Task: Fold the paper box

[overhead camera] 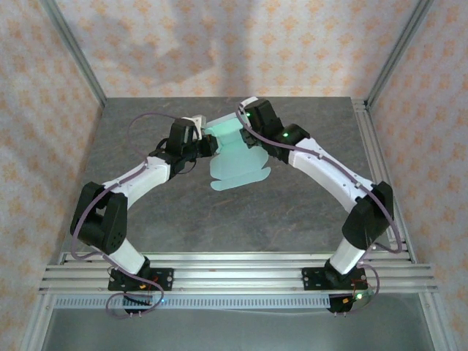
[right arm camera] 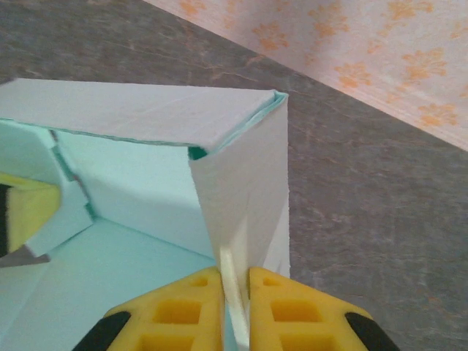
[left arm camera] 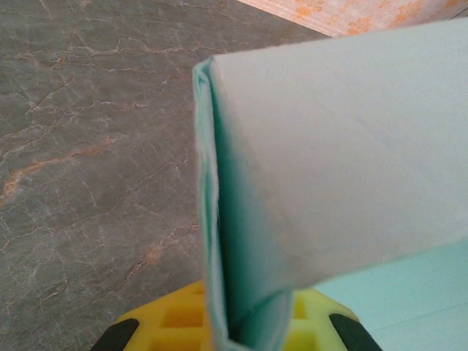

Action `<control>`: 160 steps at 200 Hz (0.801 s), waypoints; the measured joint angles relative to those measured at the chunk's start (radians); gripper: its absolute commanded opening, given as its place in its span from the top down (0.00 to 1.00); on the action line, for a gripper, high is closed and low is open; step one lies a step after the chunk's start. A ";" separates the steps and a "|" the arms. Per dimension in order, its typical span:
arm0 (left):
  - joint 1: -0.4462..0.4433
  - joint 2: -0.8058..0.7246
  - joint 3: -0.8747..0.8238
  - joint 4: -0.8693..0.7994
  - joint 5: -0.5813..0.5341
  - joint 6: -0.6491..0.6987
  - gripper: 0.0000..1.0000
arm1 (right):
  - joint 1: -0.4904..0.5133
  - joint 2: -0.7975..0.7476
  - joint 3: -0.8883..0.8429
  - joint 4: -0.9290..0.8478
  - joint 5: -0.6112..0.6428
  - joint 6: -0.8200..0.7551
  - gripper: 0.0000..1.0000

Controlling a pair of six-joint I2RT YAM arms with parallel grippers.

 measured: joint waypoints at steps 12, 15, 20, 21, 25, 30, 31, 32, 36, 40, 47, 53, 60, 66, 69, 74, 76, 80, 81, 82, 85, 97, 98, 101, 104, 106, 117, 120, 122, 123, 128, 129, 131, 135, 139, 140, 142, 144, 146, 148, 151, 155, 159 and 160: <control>0.000 0.000 0.000 -0.003 -0.002 0.000 1.00 | 0.014 0.016 0.012 -0.006 0.049 -0.013 0.86; 0.000 0.000 0.000 -0.003 -0.002 0.000 1.00 | 0.018 0.022 0.016 -0.010 0.063 -0.016 0.86; 0.000 0.000 0.000 -0.004 -0.003 0.000 1.00 | 0.024 0.029 0.022 -0.013 0.083 -0.021 0.86; 0.000 0.000 0.000 -0.004 -0.003 0.000 1.00 | 0.025 0.030 0.023 -0.013 0.086 -0.022 0.86; 0.000 0.000 0.000 -0.004 -0.003 0.000 1.00 | 0.029 0.035 0.029 -0.018 0.103 -0.026 0.86; 0.000 0.000 0.000 -0.005 -0.003 0.000 1.00 | 0.034 0.044 0.036 -0.022 0.121 -0.029 0.86; 0.000 0.000 0.000 -0.005 -0.003 0.000 1.00 | 0.035 0.045 0.037 -0.023 0.123 -0.030 0.86; 0.000 0.000 0.000 -0.006 -0.003 0.000 1.00 | 0.036 0.047 0.039 -0.024 0.129 -0.031 0.86; 0.000 0.000 0.000 -0.006 -0.004 0.000 1.00 | 0.039 0.053 0.044 -0.026 0.140 -0.033 0.86; 0.000 0.000 0.000 -0.008 -0.004 0.000 1.00 | 0.042 0.060 0.050 -0.029 0.155 -0.035 0.86; 0.000 0.000 0.000 -0.011 -0.004 0.000 1.00 | 0.045 0.069 0.057 -0.032 0.173 -0.038 0.86; 0.000 0.000 0.000 -0.012 -0.003 0.000 1.00 | 0.047 0.077 0.061 -0.035 0.189 -0.040 0.86; 0.000 0.000 0.000 -0.013 -0.004 0.000 1.00 | 0.048 0.084 0.063 -0.036 0.206 -0.044 0.86; 0.000 0.000 0.000 -0.014 -0.003 0.000 1.00 | 0.049 0.088 0.064 -0.038 0.216 -0.047 0.86; 0.000 0.000 0.000 -0.014 -0.003 0.000 1.00 | 0.050 0.090 0.064 -0.040 0.220 -0.047 0.86; -0.001 0.000 0.000 -0.015 -0.003 0.000 1.00 | 0.050 0.093 0.064 -0.041 0.229 -0.048 0.86; -0.002 0.000 0.000 -0.015 -0.003 0.000 1.00 | 0.051 0.094 0.064 -0.041 0.233 -0.049 0.86; -0.003 0.000 0.000 -0.016 -0.003 0.000 1.00 | 0.052 0.097 0.064 -0.041 0.241 -0.051 0.86; -0.004 0.000 0.000 -0.016 -0.003 0.000 1.00 | 0.052 0.097 0.064 -0.040 0.242 -0.051 0.86; -0.004 0.000 0.000 -0.017 -0.003 0.000 1.00 | 0.052 0.097 0.064 -0.041 0.243 -0.051 0.86; -0.005 0.000 0.000 -0.018 -0.003 0.000 1.00 | 0.053 0.099 0.064 -0.041 0.248 -0.054 0.86; -0.008 0.000 0.000 -0.019 -0.003 0.000 1.00 | 0.057 0.106 0.065 -0.043 0.272 -0.061 0.86; -0.008 0.000 0.000 -0.019 -0.003 0.000 1.00 | 0.057 0.106 0.066 -0.043 0.273 -0.061 0.86; -0.008 0.000 0.000 -0.019 -0.003 0.000 1.00 | 0.058 0.108 0.066 -0.043 0.278 -0.063 0.86; -0.008 0.000 0.000 -0.019 -0.003 0.000 1.00 | 0.059 0.110 0.067 -0.044 0.284 -0.063 0.86; -0.009 0.000 0.000 -0.019 -0.003 0.000 1.00 | 0.059 0.111 0.068 -0.043 0.287 -0.065 0.86; -0.008 0.000 0.000 -0.019 -0.003 0.000 1.00 | 0.063 0.119 0.069 -0.043 0.306 -0.070 0.86; -0.008 0.000 0.000 -0.019 -0.003 0.000 1.00 | 0.063 0.121 0.069 -0.043 0.310 -0.071 0.86; -0.008 0.000 0.000 -0.019 -0.003 0.000 1.00 | 0.064 0.122 0.069 -0.043 0.313 -0.073 0.86; -0.008 0.000 0.000 -0.020 -0.003 0.000 1.00 | 0.064 0.123 0.069 -0.043 0.315 -0.073 0.86; -0.009 0.000 0.000 -0.021 -0.003 0.000 1.00 | 0.065 0.126 0.069 -0.043 0.322 -0.074 0.85; -0.009 0.000 0.000 -0.021 -0.003 0.000 1.00 | 0.065 0.127 0.069 -0.043 0.323 -0.075 0.85; -0.009 0.000 0.000 -0.022 -0.003 0.000 1.00 | 0.066 0.128 0.069 -0.043 0.325 -0.077 0.85; -0.009 0.000 0.000 -0.023 -0.003 0.000 1.00 | 0.066 0.130 0.069 -0.043 0.329 -0.077 0.85; -0.009 0.000 0.000 -0.024 -0.003 0.000 1.00 | 0.066 0.132 0.069 -0.043 0.333 -0.079 0.84; -0.009 0.000 0.000 -0.025 -0.003 0.000 1.00 | 0.067 0.132 0.069 -0.043 0.334 -0.080 0.84; -0.009 0.000 0.000 -0.025 -0.003 0.000 1.00 | 0.067 0.133 0.069 -0.043 0.336 -0.081 0.84; -0.010 0.000 0.000 -0.026 -0.003 0.000 1.00 | 0.067 0.134 0.069 -0.043 0.337 -0.081 0.84; -0.010 0.000 0.000 -0.026 -0.003 0.000 1.00 | 0.067 0.136 0.069 -0.043 0.339 -0.082 0.84; -0.011 0.000 0.000 -0.027 -0.003 0.000 1.00 | 0.067 0.137 0.069 -0.043 0.341 -0.083 0.84; -0.011 0.000 0.000 -0.027 -0.003 0.000 1.00 | 0.067 0.138 0.069 -0.043 0.343 -0.085 0.84; -0.011 0.000 0.000 -0.028 -0.003 0.000 1.00 | 0.067 0.140 0.069 -0.043 0.348 -0.085 0.83; -0.013 0.000 0.000 -0.029 -0.003 0.000 1.00 | 0.067 0.141 0.069 -0.043 0.350 -0.087 0.83; -0.013 0.000 0.000 -0.029 -0.003 0.000 1.00 | 0.067 0.142 0.069 -0.043 0.352 -0.089 0.83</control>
